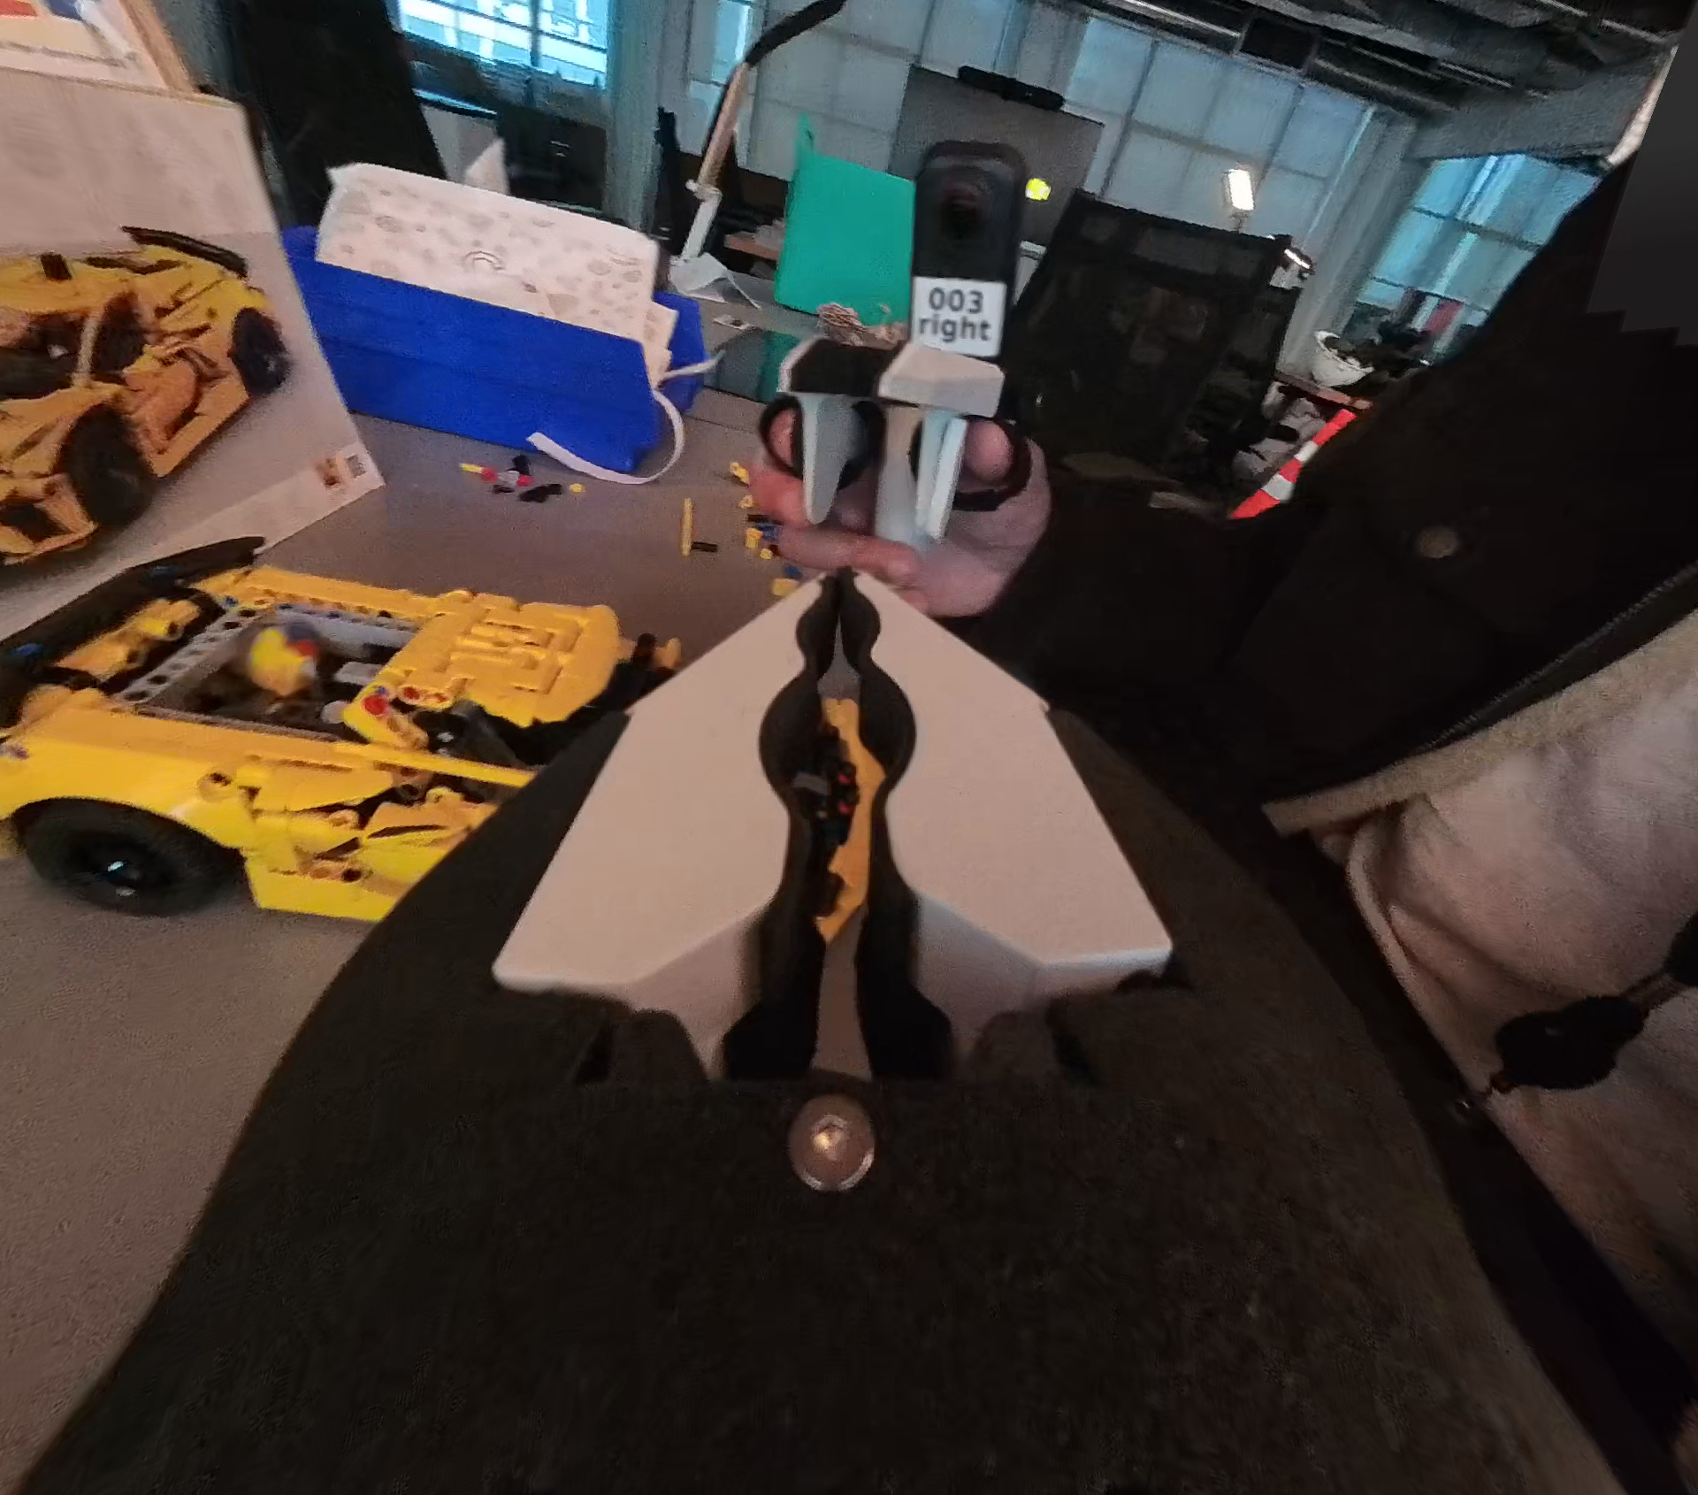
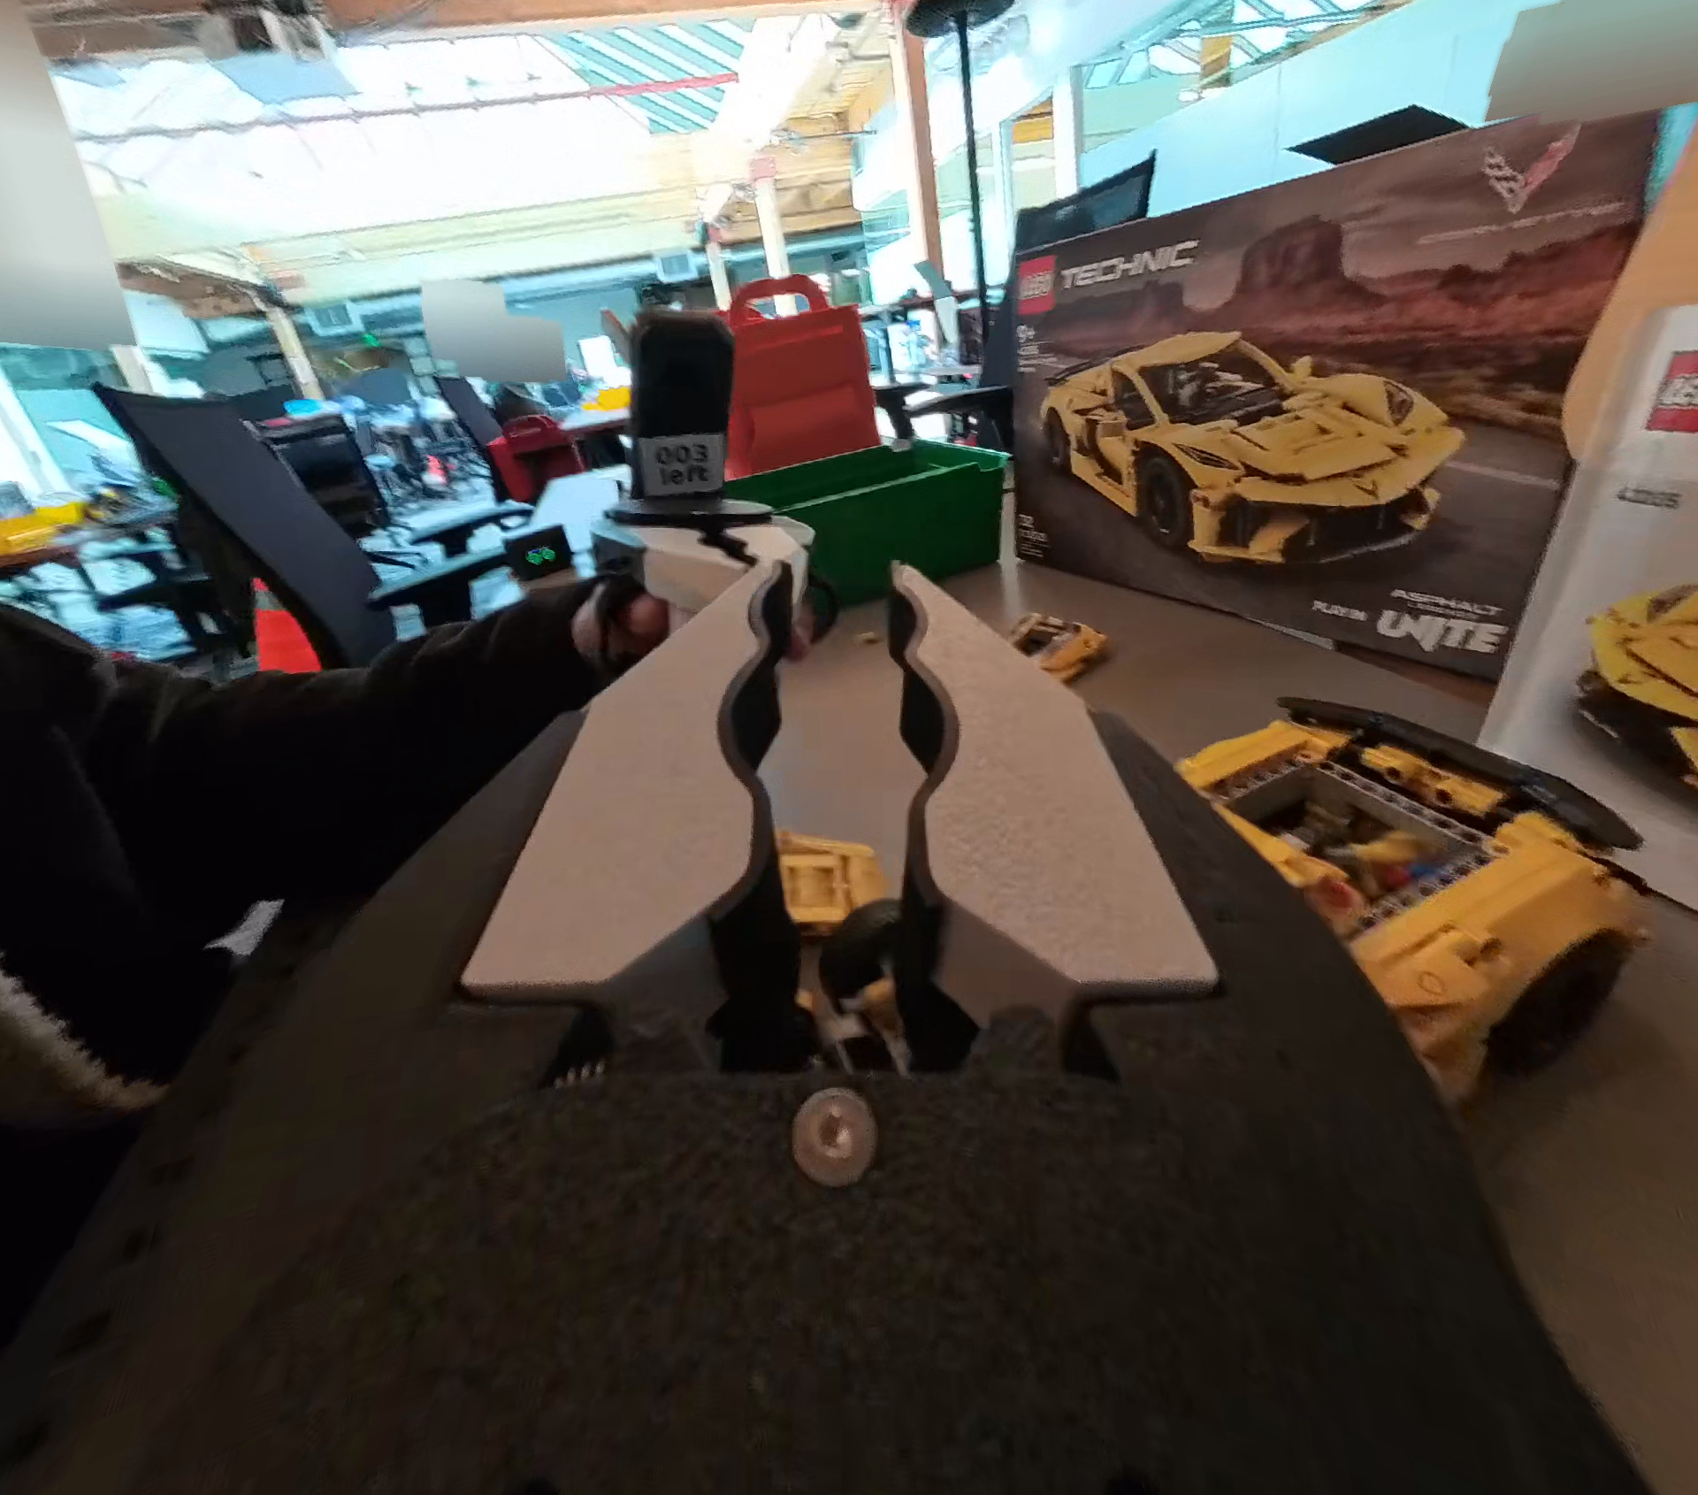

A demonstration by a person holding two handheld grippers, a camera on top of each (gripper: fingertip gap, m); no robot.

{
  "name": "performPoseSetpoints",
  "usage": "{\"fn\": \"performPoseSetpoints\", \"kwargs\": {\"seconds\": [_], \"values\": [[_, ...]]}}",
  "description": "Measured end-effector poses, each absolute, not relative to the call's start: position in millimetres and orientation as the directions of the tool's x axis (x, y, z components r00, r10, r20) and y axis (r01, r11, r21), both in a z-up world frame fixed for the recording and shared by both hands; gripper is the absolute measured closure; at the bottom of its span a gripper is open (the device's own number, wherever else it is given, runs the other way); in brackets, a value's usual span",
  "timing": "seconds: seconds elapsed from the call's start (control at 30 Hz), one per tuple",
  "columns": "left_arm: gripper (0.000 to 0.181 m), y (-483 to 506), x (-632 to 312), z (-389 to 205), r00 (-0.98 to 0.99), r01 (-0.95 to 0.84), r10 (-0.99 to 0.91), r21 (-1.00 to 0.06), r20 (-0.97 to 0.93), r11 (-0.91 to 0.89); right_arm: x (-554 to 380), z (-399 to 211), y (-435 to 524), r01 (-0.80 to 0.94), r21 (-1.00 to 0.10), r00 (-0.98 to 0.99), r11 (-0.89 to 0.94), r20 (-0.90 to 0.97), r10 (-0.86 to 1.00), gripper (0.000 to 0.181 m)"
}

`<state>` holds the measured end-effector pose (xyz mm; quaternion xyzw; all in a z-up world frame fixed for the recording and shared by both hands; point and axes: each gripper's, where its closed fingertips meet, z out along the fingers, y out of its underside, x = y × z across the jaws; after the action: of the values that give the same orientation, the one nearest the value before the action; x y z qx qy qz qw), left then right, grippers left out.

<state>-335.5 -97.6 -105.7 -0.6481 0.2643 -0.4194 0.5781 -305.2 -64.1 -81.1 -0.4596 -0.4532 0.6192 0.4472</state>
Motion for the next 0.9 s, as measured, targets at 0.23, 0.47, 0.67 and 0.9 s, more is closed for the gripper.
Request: {"fn": "performPoseSetpoints", "kwargs": {"seconds": [0.23,0.47,0.67,0.9], "values": [[0.173,-57,-365,-139,0.710,0.117,-0.648,-0.953,0.276,-0.278,-292,-111,8,0.002,-0.999,0.163,-0.037,-0.036,0.986,0.158],[0.156,25,-371,-181,0.806,-0.054,-0.503,-0.807,0.312,-0.588,-293,-121,17,0.025,-0.994,0.201,-0.110,-0.103,0.974,0.161],[0.150,79,-350,-201,0.836,-0.208,-0.455,-0.590,0.307,-0.780,-284,-117,29,-0.023,-0.981,0.206,-0.192,-0.193,0.959,0.163],[0.159,95,-363,-213,0.888,-0.284,-0.425,-0.522,0.173,-0.804,-279,-115,34,-0.038,-0.974,0.201,-0.221,-0.224,0.953,0.168]]}}
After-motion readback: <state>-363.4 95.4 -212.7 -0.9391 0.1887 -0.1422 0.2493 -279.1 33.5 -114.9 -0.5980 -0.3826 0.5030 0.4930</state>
